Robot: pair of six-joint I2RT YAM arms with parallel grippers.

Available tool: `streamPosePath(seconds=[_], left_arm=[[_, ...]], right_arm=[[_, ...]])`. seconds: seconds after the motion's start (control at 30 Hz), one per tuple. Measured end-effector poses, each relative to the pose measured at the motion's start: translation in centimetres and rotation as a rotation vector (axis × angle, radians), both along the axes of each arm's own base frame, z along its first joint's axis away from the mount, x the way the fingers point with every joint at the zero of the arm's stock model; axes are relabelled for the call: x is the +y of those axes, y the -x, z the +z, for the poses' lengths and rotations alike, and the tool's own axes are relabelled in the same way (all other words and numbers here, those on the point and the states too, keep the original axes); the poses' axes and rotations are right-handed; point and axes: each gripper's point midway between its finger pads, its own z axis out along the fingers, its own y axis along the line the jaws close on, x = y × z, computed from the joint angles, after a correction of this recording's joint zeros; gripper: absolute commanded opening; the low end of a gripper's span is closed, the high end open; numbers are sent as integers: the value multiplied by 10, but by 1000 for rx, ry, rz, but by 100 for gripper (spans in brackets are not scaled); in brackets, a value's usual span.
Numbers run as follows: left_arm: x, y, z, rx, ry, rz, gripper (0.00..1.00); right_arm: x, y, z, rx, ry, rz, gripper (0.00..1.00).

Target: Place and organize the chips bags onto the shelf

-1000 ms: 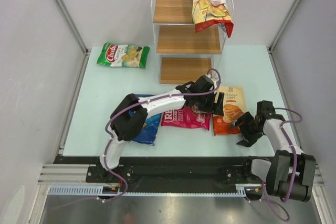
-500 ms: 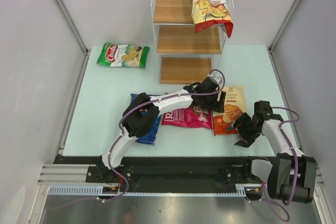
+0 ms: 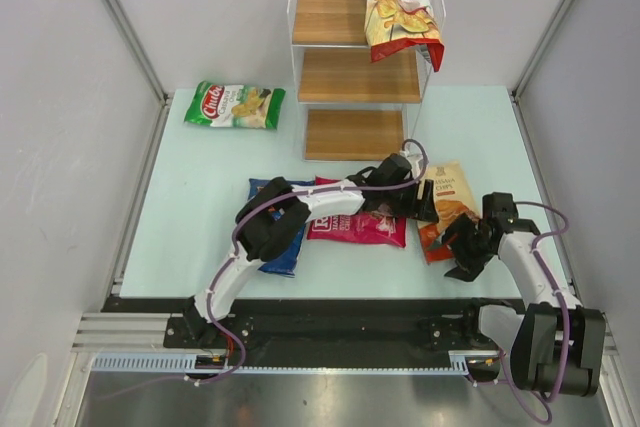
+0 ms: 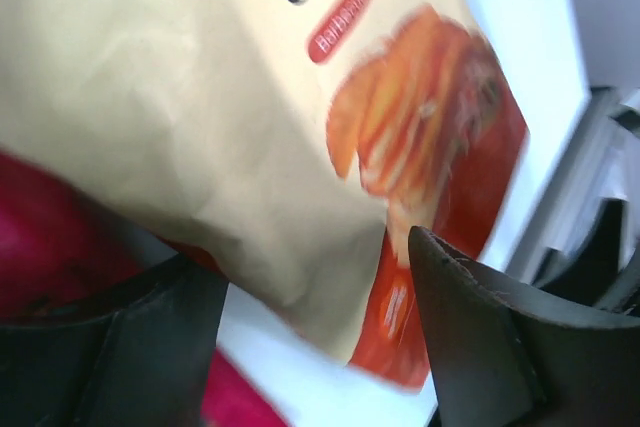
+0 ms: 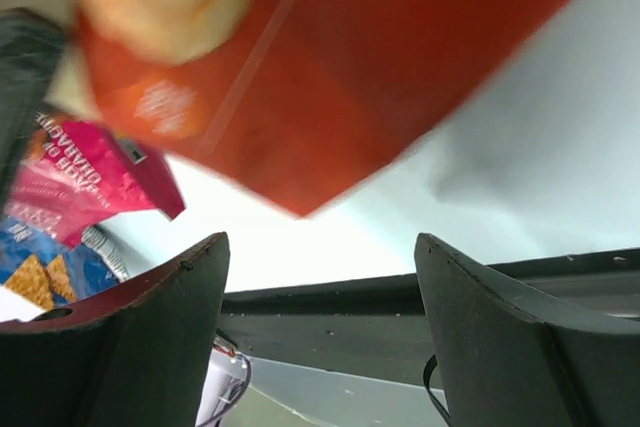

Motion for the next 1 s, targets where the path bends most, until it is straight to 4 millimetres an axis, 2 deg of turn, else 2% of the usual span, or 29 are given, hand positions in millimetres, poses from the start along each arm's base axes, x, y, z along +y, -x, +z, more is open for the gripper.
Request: streamPosePath(seconds=[0.03,0.07,0.13,0.27,0.3,0.5,0.73,0.83,1.0], left_arm=[[-4,4,0,14,22,-13,64],[-8,8,1,32,49,-27,51],[-13,16,0,60,75,-47,38],[-15,25,-4,105,105,-50,3],[-13,27,-7,116,105,-47,0],[-4,27,-14,155,98,-24,0],[24,24,-14,208,68,57,0],[28,19,-14,213,61,79,0],[30,19,-14,220,55,84,0]], right_arm=[[0,0,1,-4,-2,1,81],[1,-1,2,-14,-7,4,82],[2,-1,5,-27,-11,9,83],[3,-2,7,-41,-18,9,85],[2,-3,9,-52,-17,4,85],[-10,-6,22,-135,16,-48,87],[-23,8,29,-157,69,-137,87],[-25,20,21,-142,76,-186,87],[-21,40,-7,-53,55,-248,87]])
